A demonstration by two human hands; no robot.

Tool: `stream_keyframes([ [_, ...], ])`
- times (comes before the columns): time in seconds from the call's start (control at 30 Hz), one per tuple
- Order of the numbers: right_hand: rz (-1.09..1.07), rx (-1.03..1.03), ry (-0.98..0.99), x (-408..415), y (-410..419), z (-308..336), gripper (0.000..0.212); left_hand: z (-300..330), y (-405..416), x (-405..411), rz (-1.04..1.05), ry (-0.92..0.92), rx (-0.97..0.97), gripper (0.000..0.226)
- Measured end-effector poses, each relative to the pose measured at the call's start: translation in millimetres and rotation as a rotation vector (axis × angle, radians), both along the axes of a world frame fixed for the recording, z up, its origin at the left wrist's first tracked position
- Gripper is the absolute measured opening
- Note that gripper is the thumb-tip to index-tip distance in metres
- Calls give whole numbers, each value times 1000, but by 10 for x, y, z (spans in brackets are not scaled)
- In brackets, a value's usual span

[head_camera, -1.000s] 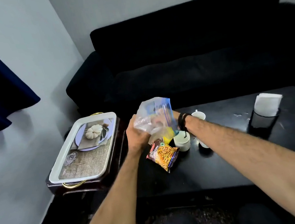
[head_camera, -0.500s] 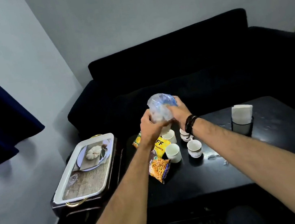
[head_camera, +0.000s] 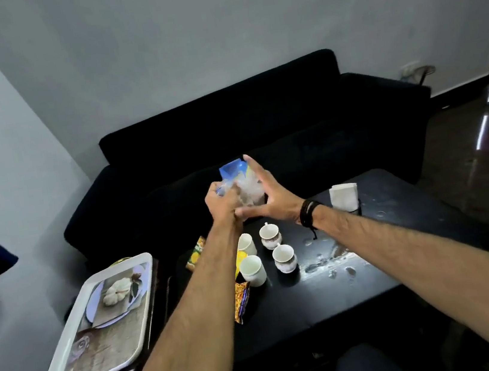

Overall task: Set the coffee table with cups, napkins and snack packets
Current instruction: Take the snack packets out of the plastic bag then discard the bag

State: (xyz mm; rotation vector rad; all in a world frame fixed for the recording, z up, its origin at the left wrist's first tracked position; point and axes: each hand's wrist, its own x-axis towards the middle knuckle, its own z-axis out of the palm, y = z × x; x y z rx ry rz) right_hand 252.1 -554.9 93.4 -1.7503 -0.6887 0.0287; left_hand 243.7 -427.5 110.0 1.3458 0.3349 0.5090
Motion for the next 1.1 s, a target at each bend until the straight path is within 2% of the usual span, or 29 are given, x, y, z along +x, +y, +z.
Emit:
stream_keyframes([
  [0.03, -20, -55, -82, -19, -47, -1, 112, 17, -71, 8, -66, 32, -22, 29],
  [0.1, -79, -113, -188, -23, -224, 25, 106, 67, -247, 7, -291, 107, -42, 17],
  [0.2, -175, -183, -284, 27, -552, 27, 71, 57, -484, -4, -603, 142, -69, 33],
  [0.3, -324, -253, -310, 47, -942, -29, 51, -46, -784, -35, -768, 161, -30, 47],
  [0.4, -482, -298, -192, 10, -1416, -167, 44, -234, -1174, -43, -847, 240, 131, 61],
  [0.5, -624, -339, -36, -25, -1930, -291, 42, -425, -1571, -19, -901, 304, 205, 75],
  [0.6, -717, -336, 66, -97, -2411, -448, 38, -633, -1863, -25, -923, 337, 428, 77],
  [0.67, -758, -251, 153, -197, -2718, -619, 37, -841, -2030, -67, -953, 346, 594, 76],
  [0.77, -745, -113, 320, -422, -3115, -847, 30, -1118, -2236, -161, -1032, 376, 748, 73],
  [0.87, -701, -83, 446, -716, -3494, -1067, 16, -1392, -2482, -250, -1093, 370, 902, 70],
  [0.97, -678, -188, 551, -1023, -3874, -1365, 20, -1651, -2796, -372, -1145, 368, 973, 68],
  [1.1, -646, -378, 766, -1414, -4256, -1877, 13, -2029, -3156, -535, -1255, 379, 1085, 60],
])
